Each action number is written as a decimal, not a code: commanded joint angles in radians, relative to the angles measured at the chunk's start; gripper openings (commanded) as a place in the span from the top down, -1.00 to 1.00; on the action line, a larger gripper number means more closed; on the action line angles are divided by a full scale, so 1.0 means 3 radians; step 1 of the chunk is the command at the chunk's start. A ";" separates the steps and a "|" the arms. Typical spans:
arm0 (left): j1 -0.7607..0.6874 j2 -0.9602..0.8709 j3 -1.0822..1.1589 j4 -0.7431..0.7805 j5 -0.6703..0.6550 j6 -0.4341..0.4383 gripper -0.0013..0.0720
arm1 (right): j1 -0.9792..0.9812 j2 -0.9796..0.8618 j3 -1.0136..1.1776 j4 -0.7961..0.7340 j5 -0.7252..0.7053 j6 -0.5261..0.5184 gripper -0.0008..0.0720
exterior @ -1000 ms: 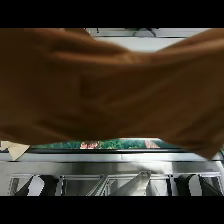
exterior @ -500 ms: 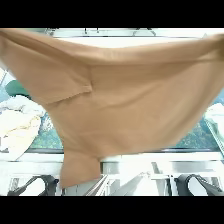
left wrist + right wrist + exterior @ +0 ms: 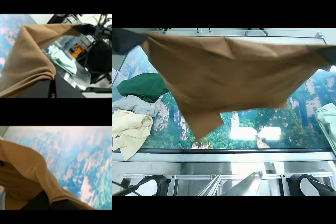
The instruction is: Fold the shirts.
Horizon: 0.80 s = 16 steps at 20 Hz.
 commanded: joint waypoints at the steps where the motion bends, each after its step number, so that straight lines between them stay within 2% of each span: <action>1: 0.0013 0.0481 0.0515 -0.0277 -0.0215 -0.0174 0.90 | 0.0005 0.0622 0.0128 0.0029 -0.0126 0.0008 0.94; 4: 0.0374 0.0923 0.1007 -0.0674 -0.0036 -0.0226 0.89 | 0.0004 0.1193 0.0374 -0.0158 -0.0778 0.0013 0.94; 5: 0.0660 0.1005 0.1176 -0.0852 0.0056 -0.0239 0.89 | 0.0004 0.1315 0.0490 -0.0300 -0.1043 0.0017 0.94; 7: 0.1462 0.0966 0.1581 -0.1261 0.0154 -0.0463 0.89 | 0.0005 0.1423 0.0787 -0.0604 -0.1456 0.0113 0.94; 8: 0.1869 0.0874 0.1729 -0.1686 0.0146 -0.0596 0.89 | 0.0006 0.1406 0.0971 -0.0741 -0.1488 0.0155 0.94; 10: 0.2472 0.0670 0.1803 -0.2707 0.0074 -0.0661 0.89 | 0.0005 0.1311 0.1217 -0.0893 -0.1381 0.0153 0.94; 11: 0.2674 0.0600 0.1746 -0.2740 0.0074 -0.0692 0.89 | 0.0005 0.1239 0.1235 -0.0913 -0.1292 0.0156 0.94; 13: 0.2773 0.0579 0.1424 -0.2088 0.0098 -0.0694 0.89 | 0.0006 0.0940 0.1228 -0.0908 -0.0898 0.0354 0.94; 14: 0.2608 0.0576 0.1241 -0.1714 0.0090 -0.0679 0.89 | 0.0006 0.0732 0.1227 -0.0868 -0.0623 0.0450 0.94; 16: 0.1905 0.0454 0.0973 -0.0949 0.0052 -0.0563 0.89 | 0.0017 0.0240 0.1185 -0.0654 -0.0061 0.0465 0.94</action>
